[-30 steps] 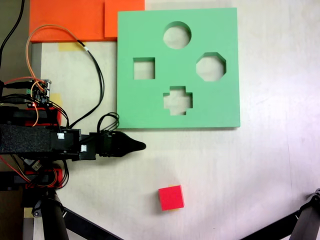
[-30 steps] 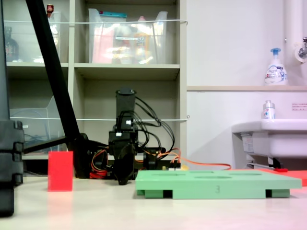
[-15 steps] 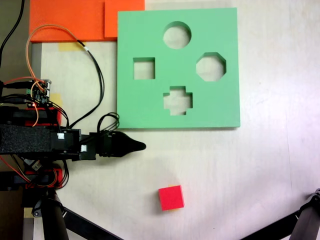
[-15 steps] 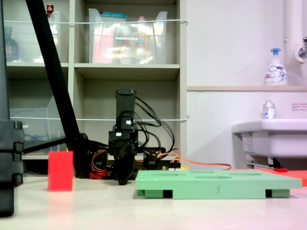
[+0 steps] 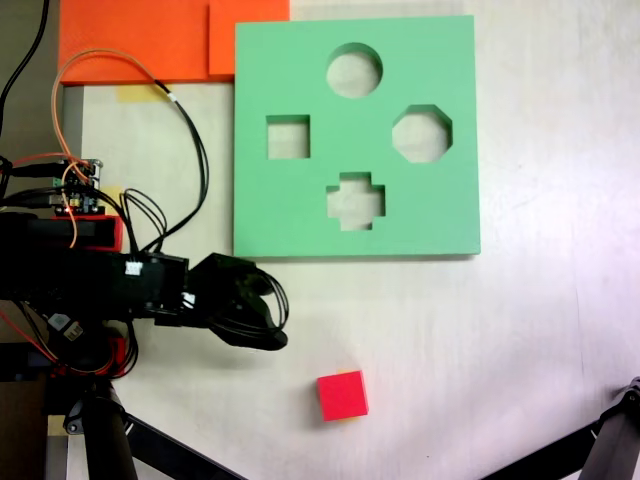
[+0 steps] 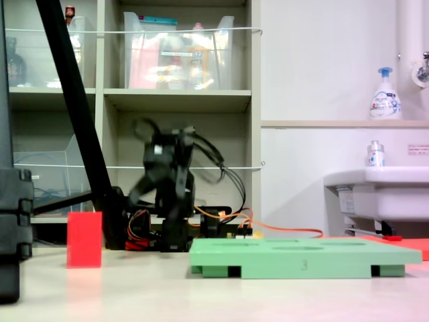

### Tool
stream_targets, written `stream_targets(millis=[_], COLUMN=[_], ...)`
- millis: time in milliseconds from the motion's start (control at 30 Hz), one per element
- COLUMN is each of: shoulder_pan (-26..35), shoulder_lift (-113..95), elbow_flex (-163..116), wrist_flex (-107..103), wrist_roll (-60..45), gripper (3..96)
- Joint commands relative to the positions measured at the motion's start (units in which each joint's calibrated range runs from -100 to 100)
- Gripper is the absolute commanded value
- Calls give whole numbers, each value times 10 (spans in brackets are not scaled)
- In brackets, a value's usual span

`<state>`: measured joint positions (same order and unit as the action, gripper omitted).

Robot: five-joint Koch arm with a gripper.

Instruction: Put the square block into the corresponding hole

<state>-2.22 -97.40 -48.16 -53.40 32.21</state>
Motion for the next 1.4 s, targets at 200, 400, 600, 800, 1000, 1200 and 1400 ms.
stream_targets(millis=[200,400,600,800,1000,1200,1400], shoulder_pan=[2,-26,-51,-70,-78,-88,-92], shoulder_lift=[319,438,611,790,901,985,1042], elbow_flex=[470,585,663,727,742,741,741], wrist_flex=[-377,-411,-415,-415,-415,-416,-414], wrist_roll=[8,24,19,8,-9,-12,-14], gripper=[434,434,616,825,919,918,841])
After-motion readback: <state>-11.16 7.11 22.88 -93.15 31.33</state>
